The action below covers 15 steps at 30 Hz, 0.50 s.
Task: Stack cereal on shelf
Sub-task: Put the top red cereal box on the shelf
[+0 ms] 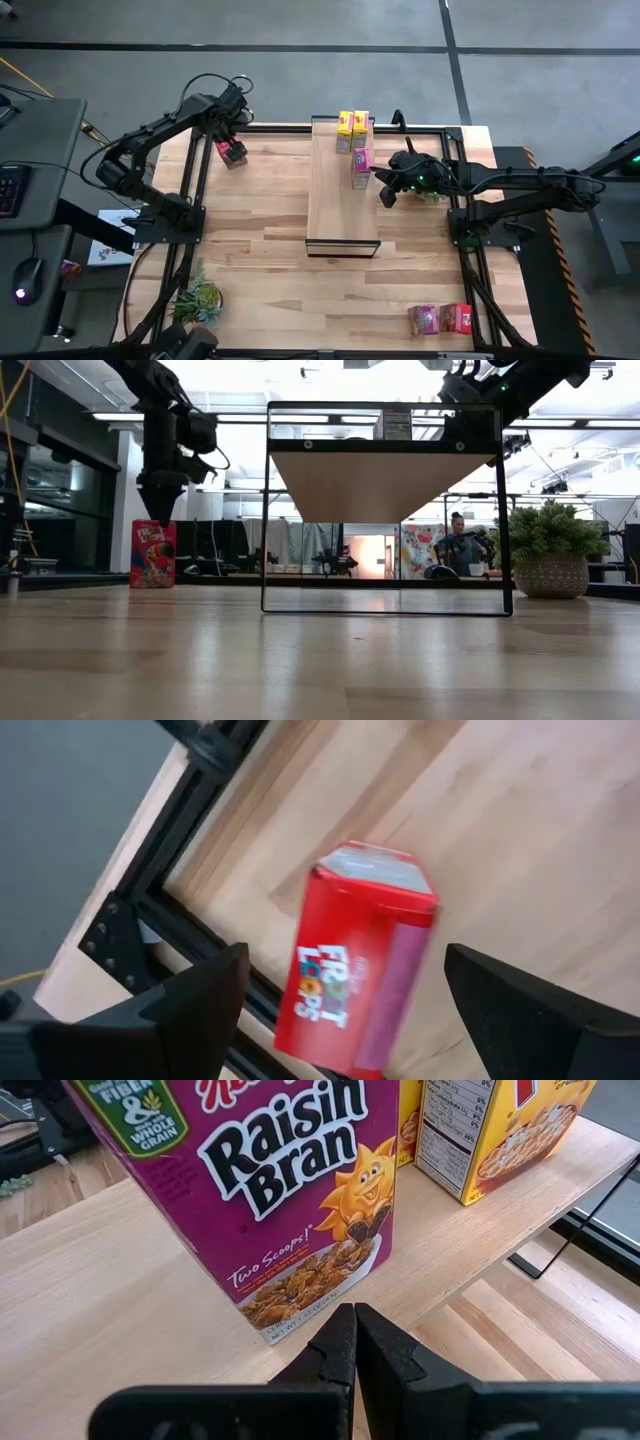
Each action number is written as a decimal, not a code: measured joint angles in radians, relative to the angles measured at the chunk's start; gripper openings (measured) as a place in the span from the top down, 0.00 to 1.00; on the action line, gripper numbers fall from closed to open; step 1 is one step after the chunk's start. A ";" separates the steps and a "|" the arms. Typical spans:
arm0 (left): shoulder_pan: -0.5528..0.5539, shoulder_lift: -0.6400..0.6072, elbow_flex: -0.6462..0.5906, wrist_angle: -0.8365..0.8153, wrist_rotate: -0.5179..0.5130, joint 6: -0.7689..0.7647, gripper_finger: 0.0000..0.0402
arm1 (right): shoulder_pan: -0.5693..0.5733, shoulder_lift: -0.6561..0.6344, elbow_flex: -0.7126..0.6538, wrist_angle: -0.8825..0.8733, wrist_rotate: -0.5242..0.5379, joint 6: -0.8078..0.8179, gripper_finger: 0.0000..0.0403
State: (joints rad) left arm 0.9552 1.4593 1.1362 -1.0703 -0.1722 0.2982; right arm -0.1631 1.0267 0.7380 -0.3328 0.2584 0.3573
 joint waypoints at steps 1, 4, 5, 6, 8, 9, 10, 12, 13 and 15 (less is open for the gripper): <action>0.006 0.007 0.000 0.000 0.007 0.001 0.19 | 0.000 0.000 0.000 0.000 0.000 0.000 1.00; 0.022 0.028 0.000 -0.004 0.044 0.010 0.19 | 0.000 0.000 0.000 0.000 0.000 0.000 1.00; 0.025 0.036 0.000 -0.009 0.054 0.018 0.19 | 0.000 0.000 0.000 0.000 0.000 0.000 1.00; 0.028 0.044 0.000 -0.011 0.058 0.019 0.19 | 0.000 0.000 0.000 0.000 0.000 -0.001 1.00; 0.028 0.060 0.000 -0.010 0.059 0.018 0.19 | 0.000 0.000 0.000 0.000 0.000 0.000 1.00; 0.028 0.068 0.000 -0.010 0.058 0.018 0.19 | 0.000 0.000 0.000 0.000 0.000 0.000 1.00; 0.028 0.077 0.000 -0.010 0.059 0.018 0.19 | 0.000 0.000 0.000 0.000 0.000 0.000 1.00; 0.028 0.091 0.000 -0.011 0.059 0.011 0.19 | 0.000 0.000 0.000 0.000 0.000 0.000 1.00; 0.028 0.098 0.000 -0.013 0.059 0.009 0.19 | 0.000 0.000 0.000 0.000 0.000 0.000 1.00; 0.025 0.107 0.000 -0.025 0.059 0.001 0.19 | 0.000 0.000 0.000 0.000 0.000 -0.003 1.00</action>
State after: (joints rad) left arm 0.9806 1.5659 1.1362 -1.0955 -0.1135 0.2990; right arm -0.1631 1.0267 0.7379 -0.3328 0.2584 0.3542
